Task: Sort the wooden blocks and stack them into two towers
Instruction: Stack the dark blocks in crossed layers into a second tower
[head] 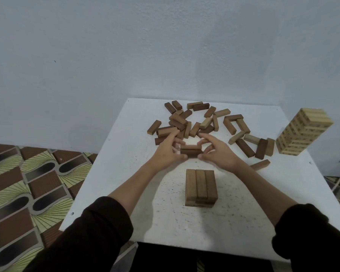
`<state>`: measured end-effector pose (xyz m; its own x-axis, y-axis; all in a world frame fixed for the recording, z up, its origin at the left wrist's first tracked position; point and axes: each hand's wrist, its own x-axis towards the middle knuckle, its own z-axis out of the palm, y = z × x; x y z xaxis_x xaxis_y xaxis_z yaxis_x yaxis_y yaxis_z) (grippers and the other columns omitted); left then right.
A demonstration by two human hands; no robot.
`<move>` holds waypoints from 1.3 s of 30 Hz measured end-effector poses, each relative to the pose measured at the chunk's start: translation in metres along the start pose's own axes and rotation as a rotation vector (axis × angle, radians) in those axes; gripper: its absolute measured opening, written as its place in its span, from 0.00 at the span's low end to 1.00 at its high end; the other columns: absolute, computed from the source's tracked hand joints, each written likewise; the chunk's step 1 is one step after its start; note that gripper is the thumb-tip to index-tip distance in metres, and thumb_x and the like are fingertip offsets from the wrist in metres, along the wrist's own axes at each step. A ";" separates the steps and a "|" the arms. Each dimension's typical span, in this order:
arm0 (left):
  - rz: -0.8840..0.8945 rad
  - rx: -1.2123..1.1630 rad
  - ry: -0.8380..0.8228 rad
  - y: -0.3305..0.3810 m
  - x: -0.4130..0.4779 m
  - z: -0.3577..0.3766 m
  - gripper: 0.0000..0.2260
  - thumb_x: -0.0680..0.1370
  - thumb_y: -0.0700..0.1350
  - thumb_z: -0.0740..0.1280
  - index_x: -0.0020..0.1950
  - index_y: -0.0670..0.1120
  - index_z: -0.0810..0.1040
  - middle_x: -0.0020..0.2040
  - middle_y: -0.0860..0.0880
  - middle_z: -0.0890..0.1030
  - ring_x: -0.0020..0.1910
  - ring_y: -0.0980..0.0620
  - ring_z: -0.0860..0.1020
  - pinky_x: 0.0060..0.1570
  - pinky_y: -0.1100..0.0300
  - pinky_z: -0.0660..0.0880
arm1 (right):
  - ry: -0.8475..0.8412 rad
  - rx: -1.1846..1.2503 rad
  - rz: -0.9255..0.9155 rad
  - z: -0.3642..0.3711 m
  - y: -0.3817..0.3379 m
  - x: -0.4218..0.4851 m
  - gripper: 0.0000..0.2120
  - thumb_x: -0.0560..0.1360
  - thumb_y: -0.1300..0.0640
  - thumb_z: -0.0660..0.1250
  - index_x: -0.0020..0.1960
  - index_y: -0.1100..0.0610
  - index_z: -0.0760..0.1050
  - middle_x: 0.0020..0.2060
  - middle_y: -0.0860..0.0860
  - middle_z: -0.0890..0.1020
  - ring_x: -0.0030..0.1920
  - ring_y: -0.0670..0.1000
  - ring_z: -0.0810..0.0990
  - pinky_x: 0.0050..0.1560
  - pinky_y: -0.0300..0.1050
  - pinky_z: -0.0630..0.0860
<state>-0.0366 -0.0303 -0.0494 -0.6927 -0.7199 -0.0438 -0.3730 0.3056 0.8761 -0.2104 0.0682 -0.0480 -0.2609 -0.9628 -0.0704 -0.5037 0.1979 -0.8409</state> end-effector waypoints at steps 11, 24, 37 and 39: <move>0.023 0.146 -0.099 0.004 0.000 0.005 0.35 0.70 0.35 0.73 0.73 0.47 0.62 0.63 0.48 0.75 0.62 0.51 0.67 0.59 0.57 0.69 | -0.039 -0.225 -0.053 0.000 -0.001 -0.002 0.31 0.70 0.62 0.73 0.71 0.55 0.65 0.60 0.52 0.73 0.48 0.49 0.72 0.40 0.27 0.69; 0.027 0.278 -0.142 0.002 0.005 0.003 0.41 0.68 0.40 0.76 0.75 0.45 0.57 0.69 0.46 0.67 0.67 0.46 0.61 0.65 0.51 0.64 | -0.086 -0.346 -0.019 0.011 0.000 0.005 0.41 0.65 0.48 0.77 0.72 0.55 0.61 0.65 0.53 0.68 0.58 0.48 0.66 0.58 0.46 0.70; 0.071 0.265 -0.164 0.003 0.015 0.002 0.42 0.63 0.42 0.79 0.72 0.46 0.63 0.56 0.51 0.71 0.59 0.49 0.67 0.58 0.55 0.70 | -0.055 -0.348 -0.075 0.010 -0.008 0.006 0.42 0.65 0.58 0.77 0.73 0.56 0.60 0.63 0.55 0.69 0.60 0.51 0.67 0.57 0.42 0.66; 0.128 0.219 -0.141 0.011 0.016 -0.003 0.35 0.62 0.41 0.80 0.66 0.46 0.69 0.54 0.50 0.74 0.53 0.52 0.70 0.52 0.63 0.69 | -0.037 -0.310 -0.124 0.002 -0.017 0.004 0.40 0.64 0.60 0.76 0.72 0.56 0.62 0.61 0.54 0.71 0.58 0.50 0.68 0.54 0.39 0.65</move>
<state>-0.0501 -0.0406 -0.0387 -0.8159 -0.5778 -0.0196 -0.3912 0.5267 0.7547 -0.2011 0.0611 -0.0356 -0.1546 -0.9880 -0.0021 -0.7580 0.1200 -0.6411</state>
